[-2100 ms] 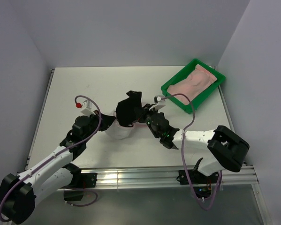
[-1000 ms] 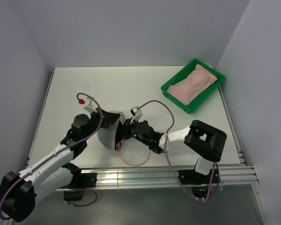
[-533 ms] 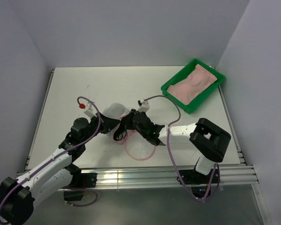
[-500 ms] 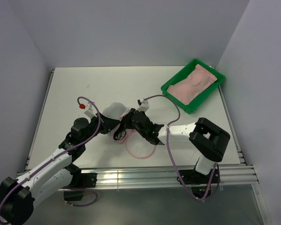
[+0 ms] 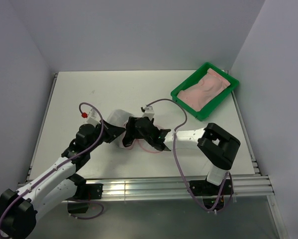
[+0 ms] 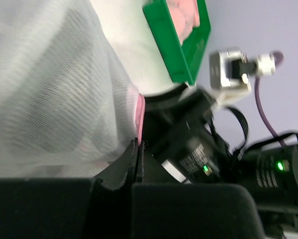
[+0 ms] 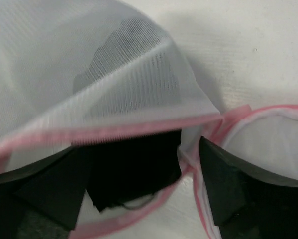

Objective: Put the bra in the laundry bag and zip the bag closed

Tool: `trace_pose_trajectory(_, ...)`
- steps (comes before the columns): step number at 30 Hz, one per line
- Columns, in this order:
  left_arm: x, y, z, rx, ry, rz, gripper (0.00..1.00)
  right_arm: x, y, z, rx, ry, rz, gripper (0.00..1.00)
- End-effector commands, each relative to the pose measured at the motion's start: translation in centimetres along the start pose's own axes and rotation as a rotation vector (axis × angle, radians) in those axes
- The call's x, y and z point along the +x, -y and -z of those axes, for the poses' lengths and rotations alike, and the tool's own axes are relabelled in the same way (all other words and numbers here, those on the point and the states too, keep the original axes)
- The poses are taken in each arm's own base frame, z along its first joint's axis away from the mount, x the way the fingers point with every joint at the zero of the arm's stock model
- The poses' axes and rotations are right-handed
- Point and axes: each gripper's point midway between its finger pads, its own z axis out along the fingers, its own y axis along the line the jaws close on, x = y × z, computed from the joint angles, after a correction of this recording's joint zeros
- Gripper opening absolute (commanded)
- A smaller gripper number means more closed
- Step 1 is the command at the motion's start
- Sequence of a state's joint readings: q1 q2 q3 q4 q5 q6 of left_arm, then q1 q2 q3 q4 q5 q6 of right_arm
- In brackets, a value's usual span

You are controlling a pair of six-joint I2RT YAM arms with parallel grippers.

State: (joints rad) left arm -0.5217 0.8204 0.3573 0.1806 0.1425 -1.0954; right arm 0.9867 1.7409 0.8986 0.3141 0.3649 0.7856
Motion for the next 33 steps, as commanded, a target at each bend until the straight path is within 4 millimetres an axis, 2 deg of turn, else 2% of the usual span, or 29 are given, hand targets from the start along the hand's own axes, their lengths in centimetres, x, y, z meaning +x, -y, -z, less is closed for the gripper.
trace_pose_trajectory(1,-3.6,1.8,0.0,0.015,0.123,0.018,0.0,-1.4,-1.1,3.3,-0.08,-0.039,0.097,0.95)
trace_pose_trajectory(4,-5.0,1.5,-0.1,0.003,0.163,0.021,0.0,-1.6,-0.8,5.4,-0.124,-0.073,0.124,1.0)
trace_pose_trajectory(8,-6.2,0.8,0.1,-0.018,0.208,0.016,0.0,-1.1,2.2,7.4,-0.121,-0.117,0.125,1.0)
trace_pose_trajectory(9,-6.5,0.7,0.1,-0.023,0.216,0.014,0.0,-1.2,3.9,7.9,-0.093,-0.111,0.113,1.0)
trace_pose_trajectory(10,-6.6,0.7,0.1,-0.023,0.217,0.003,0.0,-1.3,5.1,8.2,-0.06,-0.102,0.11,0.93)
trace_pose_trajectory(12,-6.6,0.6,0.0,-0.03,0.214,-0.01,0.0,-0.6,9.2,8.8,0.058,-0.114,0.104,0.82)
trace_pose_trajectory(13,-6.5,0.5,0.0,-0.03,0.212,-0.021,0.0,-0.8,10.8,9.0,0.118,-0.094,0.1,0.69)
trace_pose_trajectory(14,-6.5,0.6,0.0,-0.027,0.212,-0.024,0.0,-0.2,12.4,9.4,0.163,-0.108,0.102,0.65)
trace_pose_trajectory(16,-6.6,0.6,0.0,-0.022,0.212,-0.046,0.0,0.4,15.1,10.3,0.243,-0.109,0.095,0.61)
trace_pose_trajectory(18,-6.5,0.7,0.0,-0.021,0.211,-0.061,0.0,1.0,16.5,10.8,0.28,-0.114,0.092,0.62)
trace_pose_trajectory(21,-6.5,0.6,0.2,-0.029,0.207,-0.088,0.0,1.9,17.4,11.0,0.309,-0.136,0.084,0.63)
trace_pose_trajectory(29,-5.7,0.4,0.1,-0.01,0.173,-0.112,0.0,3.4,15.4,8.1,0.222,-0.187,0.006,0.54)
trace_pose_trajectory(30,-5.7,0.4,0.1,-0.01,0.173,-0.116,0.0,3.6,14.9,7.9,0.201,-0.198,-0.012,0.47)
trace_pose_trajectory(32,-5.7,0.4,0.1,-0.011,0.171,-0.121,0.0,3.6,14.7,7.1,0.187,-0.195,-0.035,0.39)
trace_pose_trajectory(33,-5.6,0.3,0.0,-0.013,0.17,-0.126,0.0,3.4,14.2,6.7,0.163,-0.186,-0.058,0.29)
